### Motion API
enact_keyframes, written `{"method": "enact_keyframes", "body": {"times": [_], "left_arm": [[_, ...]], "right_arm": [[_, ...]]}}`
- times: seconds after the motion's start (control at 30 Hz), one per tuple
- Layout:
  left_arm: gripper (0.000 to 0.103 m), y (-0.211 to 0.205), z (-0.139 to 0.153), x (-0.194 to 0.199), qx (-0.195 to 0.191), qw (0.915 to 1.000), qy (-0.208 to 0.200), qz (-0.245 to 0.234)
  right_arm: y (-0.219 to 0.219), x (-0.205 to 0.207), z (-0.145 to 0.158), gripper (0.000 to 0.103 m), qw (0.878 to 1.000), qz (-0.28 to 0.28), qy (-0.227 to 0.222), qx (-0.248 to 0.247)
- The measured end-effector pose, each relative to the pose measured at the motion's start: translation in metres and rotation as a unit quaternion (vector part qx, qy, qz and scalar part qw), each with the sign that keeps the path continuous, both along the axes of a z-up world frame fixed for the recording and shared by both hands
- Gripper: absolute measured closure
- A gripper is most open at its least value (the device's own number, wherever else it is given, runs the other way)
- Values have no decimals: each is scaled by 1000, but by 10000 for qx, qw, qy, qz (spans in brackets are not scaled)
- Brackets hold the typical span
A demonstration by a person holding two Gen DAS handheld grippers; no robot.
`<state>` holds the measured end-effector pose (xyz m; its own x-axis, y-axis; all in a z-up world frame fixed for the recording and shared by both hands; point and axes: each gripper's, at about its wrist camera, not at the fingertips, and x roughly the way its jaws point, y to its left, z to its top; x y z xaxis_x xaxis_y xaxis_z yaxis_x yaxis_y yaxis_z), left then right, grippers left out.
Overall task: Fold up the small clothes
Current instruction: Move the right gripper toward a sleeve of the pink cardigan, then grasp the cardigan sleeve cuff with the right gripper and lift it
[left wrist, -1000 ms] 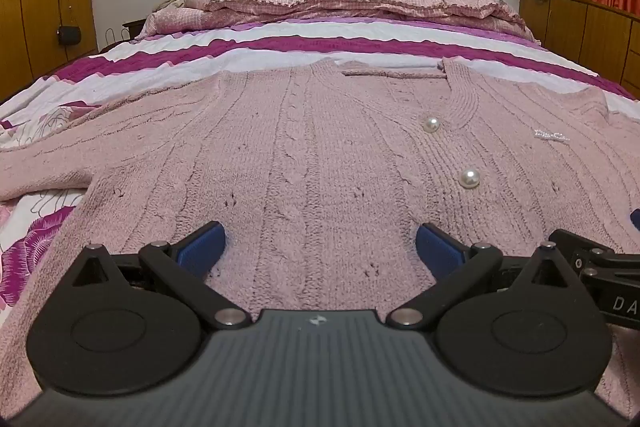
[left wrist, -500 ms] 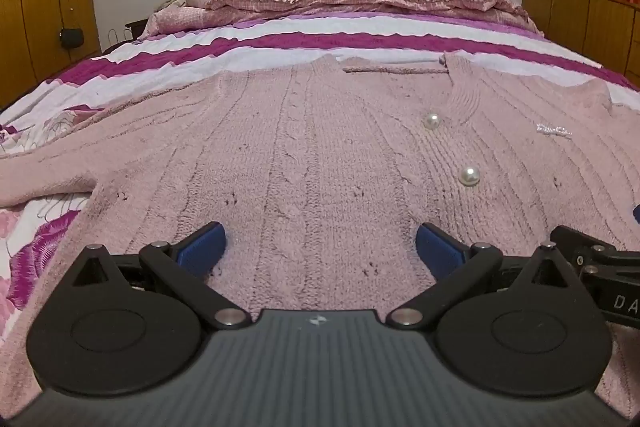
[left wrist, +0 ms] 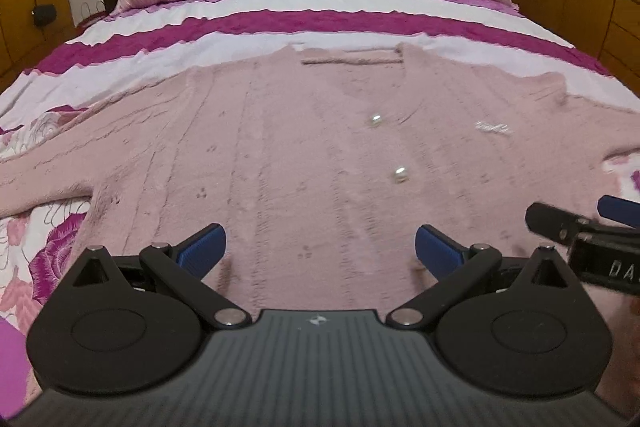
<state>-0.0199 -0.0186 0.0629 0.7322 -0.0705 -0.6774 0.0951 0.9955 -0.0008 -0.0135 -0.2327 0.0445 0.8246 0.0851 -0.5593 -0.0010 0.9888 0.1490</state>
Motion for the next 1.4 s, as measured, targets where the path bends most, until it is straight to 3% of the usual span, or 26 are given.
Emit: {"method": "enact_keyframes", "body": {"times": [0.23, 0.33, 0.57, 0.97, 1.27, 1.4], "left_arm": [[0, -21, 39, -2, -73, 9999, -11, 127], [0, -29, 46, 2, -141, 9997, 3, 185], [0, -47, 29, 22, -43, 9994, 244, 246], [0, -57, 2, 52, 45, 9973, 571, 468], [0, -62, -10, 64, 90, 9962, 723, 472], [0, -63, -14, 63, 196, 9961, 727, 471]], "right_arm": [[-65, -1, 29, 0, 9985, -62, -192, 518], [-93, 5, 32, 0, 9982, -241, -197, 513], [-161, 20, 20, 0, 9956, -757, -35, 549], [-268, 70, -20, 0, 9731, -2059, 91, 1031], [-305, 111, -33, 0, 9698, -2236, 63, 971], [-323, 111, -35, 0, 9578, -2328, -337, 1652]]}}
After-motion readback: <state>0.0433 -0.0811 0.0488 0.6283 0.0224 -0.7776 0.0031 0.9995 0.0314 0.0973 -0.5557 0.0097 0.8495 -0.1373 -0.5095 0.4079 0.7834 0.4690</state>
